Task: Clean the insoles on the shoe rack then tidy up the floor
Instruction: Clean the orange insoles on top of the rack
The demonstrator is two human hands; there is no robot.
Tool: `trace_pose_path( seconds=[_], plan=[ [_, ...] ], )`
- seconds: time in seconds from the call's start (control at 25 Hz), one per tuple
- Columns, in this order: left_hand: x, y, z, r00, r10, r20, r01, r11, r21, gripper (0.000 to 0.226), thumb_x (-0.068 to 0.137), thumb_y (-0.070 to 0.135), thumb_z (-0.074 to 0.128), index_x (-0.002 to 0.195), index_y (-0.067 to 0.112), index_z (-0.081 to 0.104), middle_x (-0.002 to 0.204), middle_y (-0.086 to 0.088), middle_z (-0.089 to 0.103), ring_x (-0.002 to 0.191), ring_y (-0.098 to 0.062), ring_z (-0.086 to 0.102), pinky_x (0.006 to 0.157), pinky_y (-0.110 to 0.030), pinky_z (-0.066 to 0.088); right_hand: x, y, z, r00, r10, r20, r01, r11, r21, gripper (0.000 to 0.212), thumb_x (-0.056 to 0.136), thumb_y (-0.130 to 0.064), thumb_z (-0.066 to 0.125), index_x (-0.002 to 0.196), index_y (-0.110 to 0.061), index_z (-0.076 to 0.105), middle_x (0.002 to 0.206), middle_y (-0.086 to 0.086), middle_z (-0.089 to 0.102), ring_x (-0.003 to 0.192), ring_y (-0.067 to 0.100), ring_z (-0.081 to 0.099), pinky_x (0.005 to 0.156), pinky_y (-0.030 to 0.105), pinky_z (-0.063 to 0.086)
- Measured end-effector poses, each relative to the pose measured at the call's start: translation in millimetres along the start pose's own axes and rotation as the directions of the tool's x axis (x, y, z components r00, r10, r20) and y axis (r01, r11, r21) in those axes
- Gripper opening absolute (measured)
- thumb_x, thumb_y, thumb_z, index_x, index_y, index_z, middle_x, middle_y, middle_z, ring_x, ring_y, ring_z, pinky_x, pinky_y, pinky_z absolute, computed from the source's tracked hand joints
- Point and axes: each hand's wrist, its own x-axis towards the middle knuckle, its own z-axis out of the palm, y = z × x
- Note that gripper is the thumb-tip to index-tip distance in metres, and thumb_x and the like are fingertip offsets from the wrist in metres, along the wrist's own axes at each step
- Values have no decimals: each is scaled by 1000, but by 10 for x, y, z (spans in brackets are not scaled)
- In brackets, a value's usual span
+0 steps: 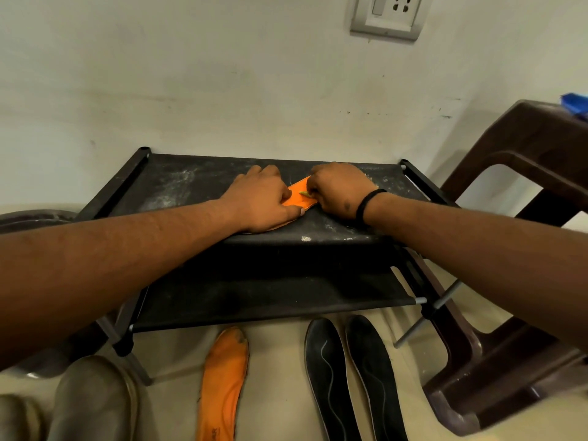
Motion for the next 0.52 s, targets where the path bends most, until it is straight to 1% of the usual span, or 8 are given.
trace_pose_path(
  seconds=[0.08,0.12,0.16,0.24,0.32,0.44,0.52],
  plan=[
    [0,-1,-3,1000,1,6,-1,1000,4,56,93,64,49,124,23,70,127,-9,52,117,-29,45,99,-46,42,59,18,2,997,83,6,-83,995,-55,15,92,-18,55,97,-13,69,100,9,66,88,31,62,67,34,44],
    [1,-2,-5,1000,1,9,-1,1000,8,57,93,64,48,127,23,68,128,-10,51,118,-29,45,100,-47,42,88,31,-3,991,132,12,-131,990,-55,16,92,-18,55,98,-13,69,100,10,66,88,31,62,69,35,46],
    [3,-1,-4,1000,0,11,-1,1000,13,58,93,64,48,128,23,68,129,-10,51,118,-30,45,100,-47,42,117,43,-4,983,182,15,-182,983,-27,16,92,-18,55,99,-12,69,101,12,67,89,32,62,72,36,50],
    [6,-5,-2,1000,-1,12,0,1000,18,58,93,64,48,127,22,68,129,-10,51,118,-30,45,100,-47,42,178,28,6,964,264,23,-265,960,87,19,92,-18,57,104,-10,70,103,14,68,90,32,63,79,40,54],
    [1,-10,2,1000,-2,4,2,1000,11,57,92,64,49,123,21,71,128,-10,51,117,-30,45,98,-47,42,205,-43,17,967,254,36,-256,950,176,21,91,-17,57,103,-8,71,101,15,69,89,31,64,80,41,55],
    [-10,-8,3,1000,-6,-10,6,1000,-13,55,91,63,50,116,19,73,124,-10,52,114,-29,46,97,-47,42,151,-120,1,989,138,59,-147,968,202,18,89,-15,57,94,-9,73,95,10,70,85,29,64,72,33,51],
    [-12,4,6,1000,-5,-12,5,1000,-17,55,91,63,50,115,19,73,124,-9,52,114,-28,45,98,-46,42,105,-83,-11,992,121,47,-129,963,238,19,89,-17,58,98,-13,74,98,8,71,87,27,65,76,35,53]
  ],
)
